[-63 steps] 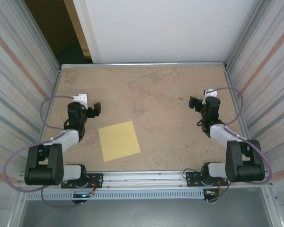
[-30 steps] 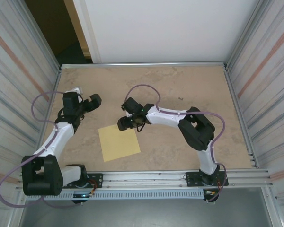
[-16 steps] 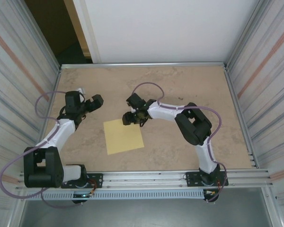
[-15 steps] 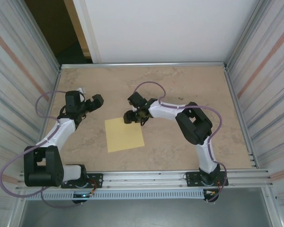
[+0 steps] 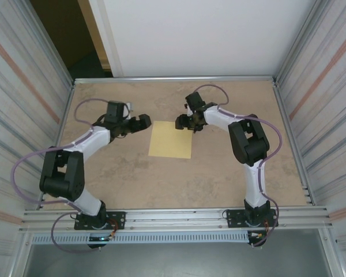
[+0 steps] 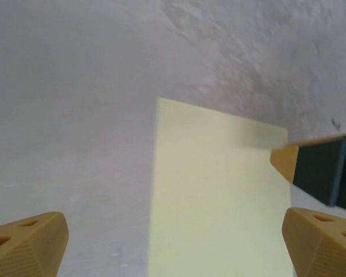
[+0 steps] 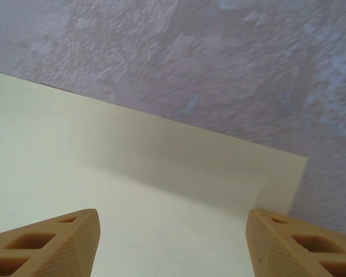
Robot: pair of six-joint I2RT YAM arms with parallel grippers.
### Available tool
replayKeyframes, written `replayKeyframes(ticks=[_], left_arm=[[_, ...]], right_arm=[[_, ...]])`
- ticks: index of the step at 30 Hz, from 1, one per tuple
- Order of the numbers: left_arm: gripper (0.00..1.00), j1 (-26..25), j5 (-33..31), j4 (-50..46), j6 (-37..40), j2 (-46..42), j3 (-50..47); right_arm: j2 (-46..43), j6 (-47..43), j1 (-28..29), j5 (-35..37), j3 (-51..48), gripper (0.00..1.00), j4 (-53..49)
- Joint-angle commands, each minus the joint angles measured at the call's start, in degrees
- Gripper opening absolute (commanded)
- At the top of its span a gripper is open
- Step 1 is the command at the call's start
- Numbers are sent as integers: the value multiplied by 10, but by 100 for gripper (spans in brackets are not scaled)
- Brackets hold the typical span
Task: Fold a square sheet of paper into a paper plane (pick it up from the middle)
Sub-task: Move the square sheet of paper to the center of the table, then first fold in half a square sheet of paper at the center of the table.
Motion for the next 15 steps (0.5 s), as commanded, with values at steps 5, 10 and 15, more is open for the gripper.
replayKeyframes(ticks=[5, 10, 15], left_arm=[[89, -73, 16, -77, 3, 82, 95], [89, -91, 36, -122, 1, 136, 147], [89, -91, 60, -133, -5, 169, 172]], right_arm=[[-104, 113, -47, -76, -54, 64, -5], [-127, 195, -39, -98, -128, 54, 28], [-112, 209, -22, -98, -141, 47, 32]])
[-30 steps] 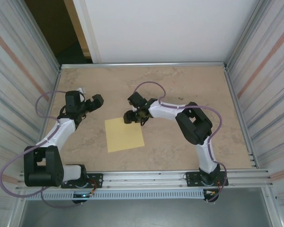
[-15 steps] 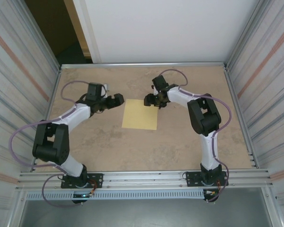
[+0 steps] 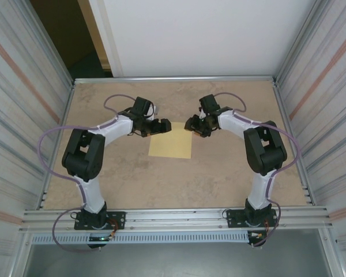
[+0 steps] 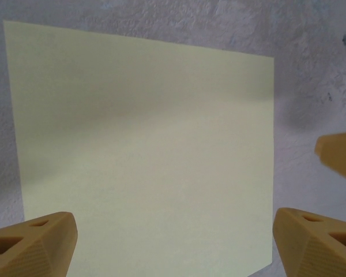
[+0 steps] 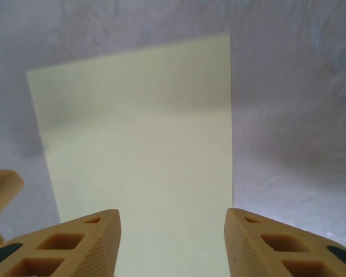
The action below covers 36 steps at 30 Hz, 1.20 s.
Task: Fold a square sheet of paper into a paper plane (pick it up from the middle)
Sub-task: First fold in half a square sheet of paper at the center of the table.
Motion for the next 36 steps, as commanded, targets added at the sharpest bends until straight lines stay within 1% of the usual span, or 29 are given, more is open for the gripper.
replayKeyframes(ticks=[1, 3, 9, 14, 19, 24, 30, 36], left_arm=[[89, -1, 29, -31, -7, 14, 27], [89, -3, 34, -32, -10, 23, 33], [89, -4, 42, -29, -16, 43, 39], [89, -5, 52, -13, -33, 56, 31], [92, -5, 53, -6, -42, 61, 17], [95, -4, 36, -5, -52, 57, -1], [94, -4, 34, 0, -61, 57, -15], [92, -4, 34, 5, -73, 56, -24]], right_arm=[[15, 37, 12, -18, 2, 45, 2], [27, 37, 14, -21, 5, 41, 1], [52, 37, 19, -19, 18, 37, -7], [68, 31, 19, -7, 21, 37, -25], [82, 29, 19, -8, 20, 38, -30], [88, 34, 19, -7, 20, 38, -28], [91, 34, 18, -13, 22, 36, -24], [101, 43, 19, -38, 22, 36, -2]])
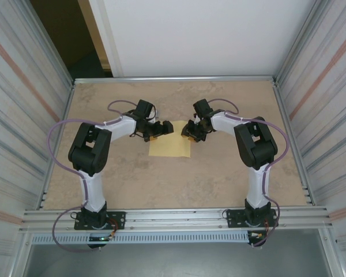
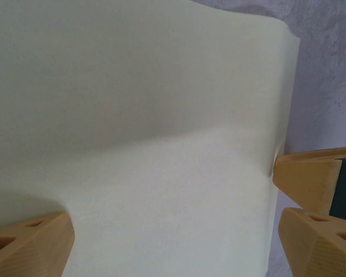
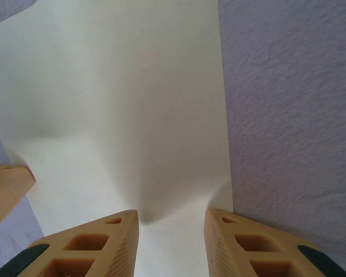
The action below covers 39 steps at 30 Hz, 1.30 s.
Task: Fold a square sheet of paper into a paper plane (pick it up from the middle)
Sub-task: First fold in half a square sheet of paper at the center of the table.
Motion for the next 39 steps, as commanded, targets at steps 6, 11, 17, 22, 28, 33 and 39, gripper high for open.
replayKeyframes(ticks=[6, 11, 17, 22, 28, 33, 39], left_arm=[[93, -3, -4, -16, -17, -1, -28], [93, -4, -1, -14, -18, -4, -29], [89, -4, -13, -28, -4, 3, -29], [89, -4, -22, -40, 4, 2, -26], [86, -6, -13, -43, 9, 1, -17], [76, -10, -7, -49, 10, 3, -6], [60, -10, -3, -48, 17, -13, 3]], right_arm=[[41, 30, 3, -26, 1, 35, 15], [52, 30, 6, -46, 5, 33, 27], [65, 35, 18, -56, 13, 32, 36], [72, 37, 21, -56, 15, 32, 38], [74, 37, 22, -59, 15, 31, 40], [74, 37, 26, -63, 19, 31, 42], [57, 37, 25, -66, 14, 31, 51]])
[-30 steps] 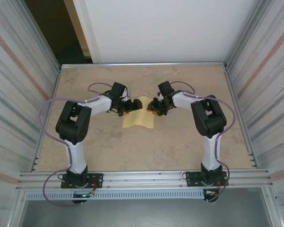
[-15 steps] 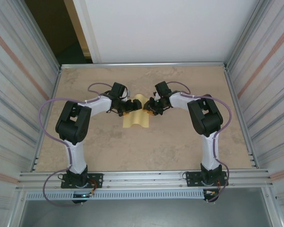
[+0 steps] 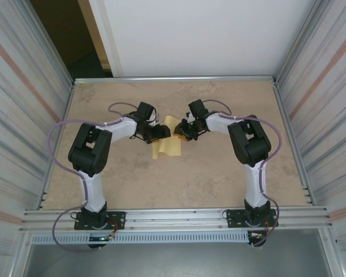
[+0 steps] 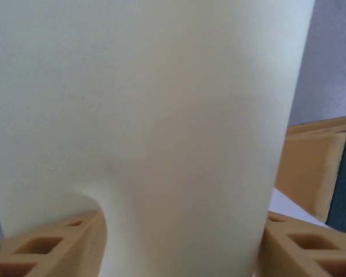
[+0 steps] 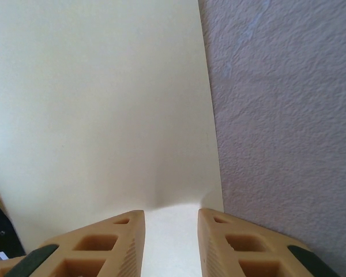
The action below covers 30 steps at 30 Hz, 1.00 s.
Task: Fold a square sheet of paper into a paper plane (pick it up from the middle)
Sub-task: First fold in half a square sheet of paper at the center of the table.
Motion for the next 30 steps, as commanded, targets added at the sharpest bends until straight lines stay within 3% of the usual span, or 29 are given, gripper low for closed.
replayKeyframes(ticks=[1, 5, 9, 16, 20, 24, 30], left_arm=[[57, -3, 1, -23, 14, -11, 13], [44, -1, 2, -16, 32, -30, 14], [38, 3, 19, -3, 44, -51, 10], [34, 24, 100, 52, 23, -119, -5], [34, 40, 181, 122, -38, -151, -16], [34, 48, 245, 218, -125, -169, -29], [33, 48, 296, 333, -230, -170, -41]], right_arm=[[6, 10, 5, 9, -10, 32, -23], [-48, 14, -15, 5, -51, 35, 19], [-114, 8, -45, -1, -98, 42, 59], [-219, -30, -94, -59, -160, 67, 116], [-252, -20, -110, -128, -176, 83, 172], [-265, 9, -109, -182, -175, 91, 231], [-257, 40, -94, -219, -149, 94, 277]])
